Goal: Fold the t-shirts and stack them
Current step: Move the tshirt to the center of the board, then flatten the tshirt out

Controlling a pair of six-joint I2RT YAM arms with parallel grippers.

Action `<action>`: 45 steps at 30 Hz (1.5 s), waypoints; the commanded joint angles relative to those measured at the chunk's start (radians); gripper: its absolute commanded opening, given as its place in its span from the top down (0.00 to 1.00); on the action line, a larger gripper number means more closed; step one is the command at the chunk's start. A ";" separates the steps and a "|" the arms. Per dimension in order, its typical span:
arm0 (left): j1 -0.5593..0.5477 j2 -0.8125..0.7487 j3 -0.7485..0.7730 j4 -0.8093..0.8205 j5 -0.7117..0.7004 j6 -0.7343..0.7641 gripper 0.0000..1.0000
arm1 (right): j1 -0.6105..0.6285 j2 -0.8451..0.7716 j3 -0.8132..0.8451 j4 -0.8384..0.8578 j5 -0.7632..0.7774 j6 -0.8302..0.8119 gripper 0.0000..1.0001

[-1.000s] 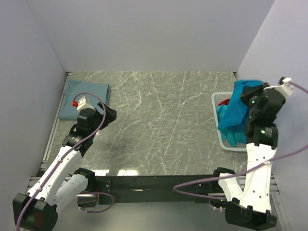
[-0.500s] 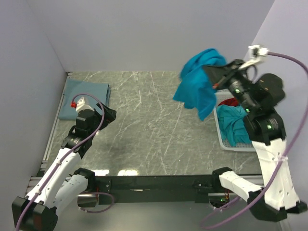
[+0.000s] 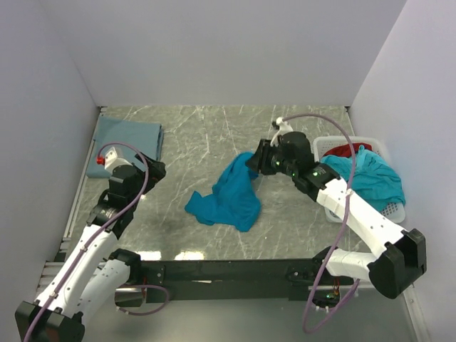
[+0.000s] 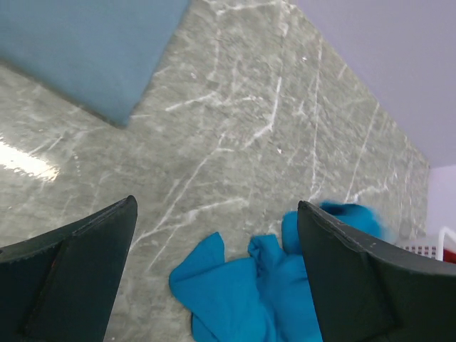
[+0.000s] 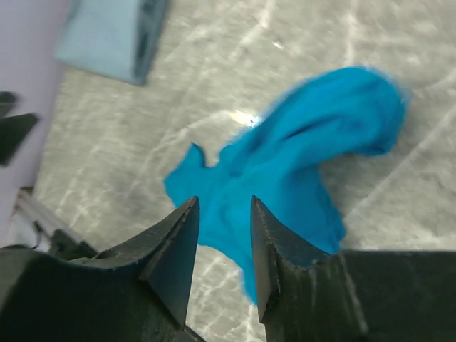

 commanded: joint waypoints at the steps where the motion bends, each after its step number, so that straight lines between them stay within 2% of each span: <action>1: -0.002 -0.013 0.058 -0.037 -0.092 -0.048 0.01 | 0.003 -0.052 -0.031 0.095 0.105 0.008 0.57; 4: -0.002 0.019 0.204 -0.190 -0.193 -0.066 0.00 | 0.004 -0.073 -0.096 0.066 0.158 -0.004 0.57; 11: -0.001 0.080 0.380 -0.272 -0.158 -0.043 0.00 | 0.001 -0.167 -0.203 0.097 0.236 -0.031 0.55; 14: -0.001 0.048 0.308 -0.153 -0.071 0.000 0.01 | 0.001 -0.207 -0.236 0.096 0.265 -0.038 0.55; 16: -0.002 0.047 0.271 -0.114 -0.026 -0.025 0.01 | 0.003 -0.227 -0.252 0.095 0.286 -0.037 0.54; 20: -0.002 0.033 0.228 -0.090 0.000 -0.005 0.01 | 0.001 -0.234 -0.266 0.082 0.305 -0.049 0.53; 24: -0.005 0.031 0.129 -0.068 0.112 -0.003 0.01 | 0.003 -0.231 -0.275 0.054 0.296 -0.046 0.53; 27: -0.030 0.097 0.081 -0.115 0.129 -0.072 0.00 | 0.003 -0.239 -0.308 0.063 0.267 -0.035 0.53; 30: -0.088 0.143 0.055 -0.074 0.166 -0.091 0.01 | 0.000 -0.234 -0.322 0.050 0.259 -0.031 0.53; 34: -0.142 0.116 0.006 0.019 0.163 -0.114 0.01 | 0.003 -0.245 -0.331 0.028 0.291 -0.026 0.52; 39: -0.154 0.120 -0.048 0.093 0.190 -0.088 0.01 | 0.003 -0.265 -0.351 0.043 0.270 -0.028 0.51; 45: -0.255 0.300 -0.057 0.098 0.184 -0.134 0.01 | 0.003 -0.254 -0.374 0.065 0.212 -0.020 0.50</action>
